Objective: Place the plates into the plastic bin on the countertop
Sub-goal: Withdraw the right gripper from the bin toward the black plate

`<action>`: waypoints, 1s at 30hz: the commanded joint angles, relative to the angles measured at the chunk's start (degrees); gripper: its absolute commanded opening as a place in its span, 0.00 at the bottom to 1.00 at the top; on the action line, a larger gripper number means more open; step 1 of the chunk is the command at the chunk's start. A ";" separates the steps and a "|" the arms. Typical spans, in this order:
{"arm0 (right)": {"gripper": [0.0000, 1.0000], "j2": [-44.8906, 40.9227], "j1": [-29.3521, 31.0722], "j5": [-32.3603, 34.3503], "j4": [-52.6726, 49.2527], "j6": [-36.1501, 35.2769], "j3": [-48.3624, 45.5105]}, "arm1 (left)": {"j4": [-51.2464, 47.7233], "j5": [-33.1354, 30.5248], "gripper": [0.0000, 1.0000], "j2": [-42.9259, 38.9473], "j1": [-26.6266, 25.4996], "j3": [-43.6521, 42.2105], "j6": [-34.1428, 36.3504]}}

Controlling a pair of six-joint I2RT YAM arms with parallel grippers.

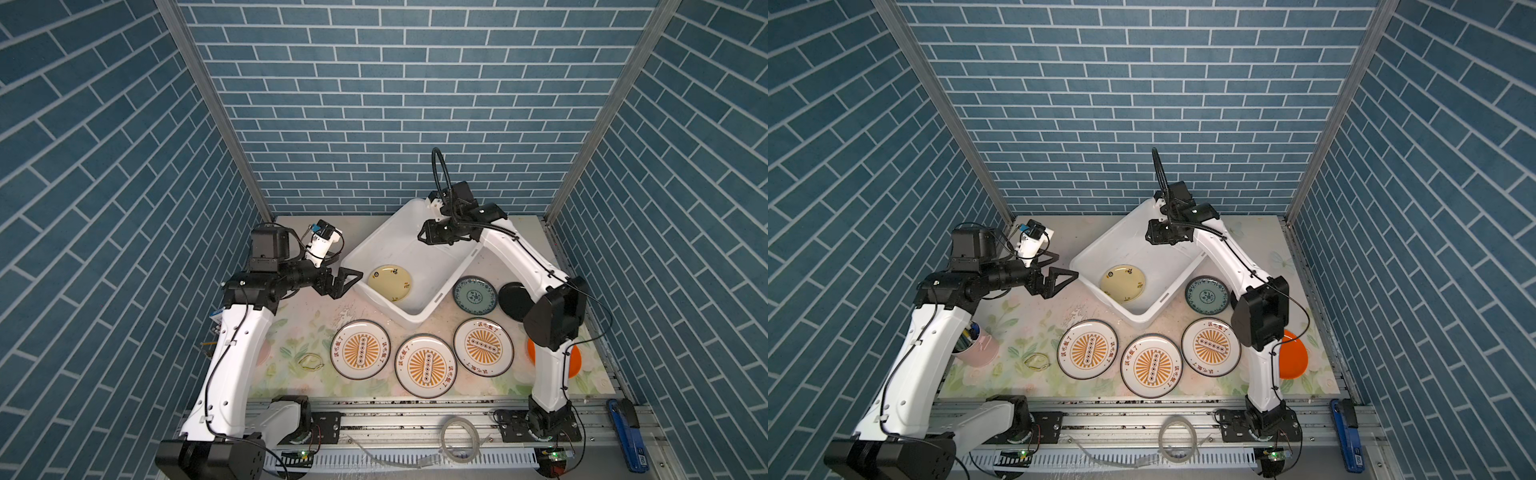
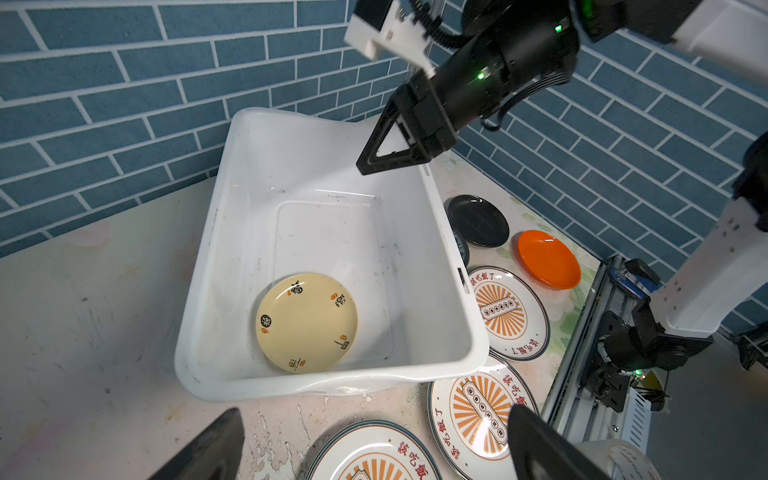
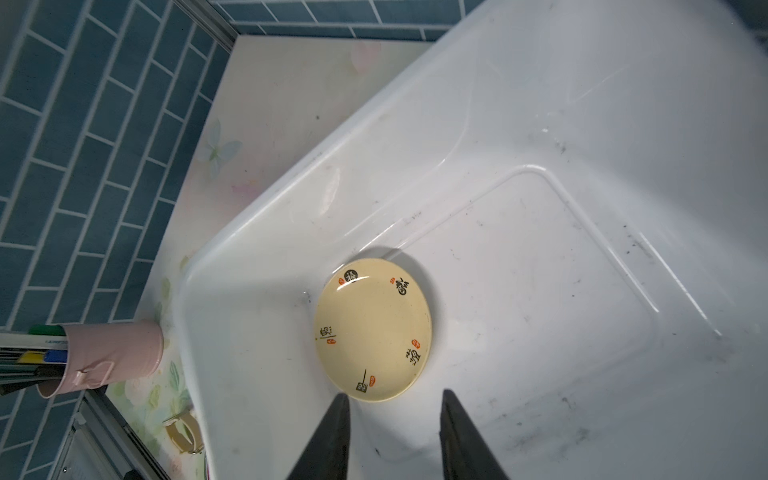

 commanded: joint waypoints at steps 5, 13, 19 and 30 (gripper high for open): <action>0.37 -22.14 -8.27 -0.58 14.88 5.99 -29.29 | -0.74 1.91 1.00 0.71 -0.31 1.05 0.16; 0.42 -36.53 -24.77 2.75 16.19 12.41 -50.30 | -0.69 2.55 1.00 0.73 -0.40 0.75 -0.14; 0.45 -38.55 -33.88 3.32 19.40 16.14 -61.60 | -0.73 2.58 1.00 0.44 -0.48 0.62 -0.19; 0.48 -38.97 -43.27 3.68 19.64 17.25 -69.70 | 0.41 3.77 0.99 -1.67 -0.54 -1.68 0.07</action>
